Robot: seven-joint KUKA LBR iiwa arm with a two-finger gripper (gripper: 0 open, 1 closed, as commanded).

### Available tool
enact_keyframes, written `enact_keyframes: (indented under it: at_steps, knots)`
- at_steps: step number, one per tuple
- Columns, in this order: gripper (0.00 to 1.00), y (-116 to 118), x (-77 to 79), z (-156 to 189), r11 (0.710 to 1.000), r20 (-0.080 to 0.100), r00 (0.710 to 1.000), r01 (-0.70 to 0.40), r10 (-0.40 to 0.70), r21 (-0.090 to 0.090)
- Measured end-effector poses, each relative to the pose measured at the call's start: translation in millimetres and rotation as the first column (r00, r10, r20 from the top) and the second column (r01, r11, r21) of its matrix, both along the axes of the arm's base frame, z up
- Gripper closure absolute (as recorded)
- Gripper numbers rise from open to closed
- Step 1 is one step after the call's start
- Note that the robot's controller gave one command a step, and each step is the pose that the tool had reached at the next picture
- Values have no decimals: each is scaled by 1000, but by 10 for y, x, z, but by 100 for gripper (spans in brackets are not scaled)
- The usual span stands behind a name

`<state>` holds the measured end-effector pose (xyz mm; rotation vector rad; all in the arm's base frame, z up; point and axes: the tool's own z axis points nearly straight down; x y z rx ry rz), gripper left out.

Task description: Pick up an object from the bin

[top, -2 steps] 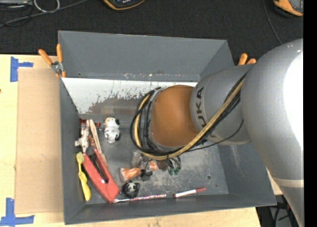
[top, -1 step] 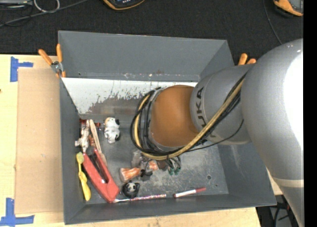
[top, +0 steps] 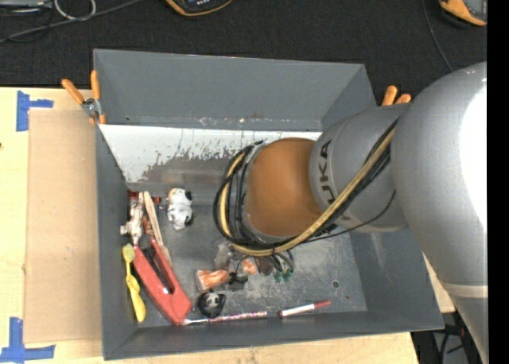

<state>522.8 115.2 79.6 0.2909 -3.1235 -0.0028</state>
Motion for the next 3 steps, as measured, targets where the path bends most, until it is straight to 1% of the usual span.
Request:
enact_keyframes:
  at_steps: [1, 2, 3]
  knots:
    - [100, 88, 14, 640, 999, -5, 999, -43, 43, -1]
    - [100, 45, 47, 674, 999, 3, 999, -39, 39, 0]
    - [100, 53, 62, 955, 999, -12, 999, -40, 40, -2]
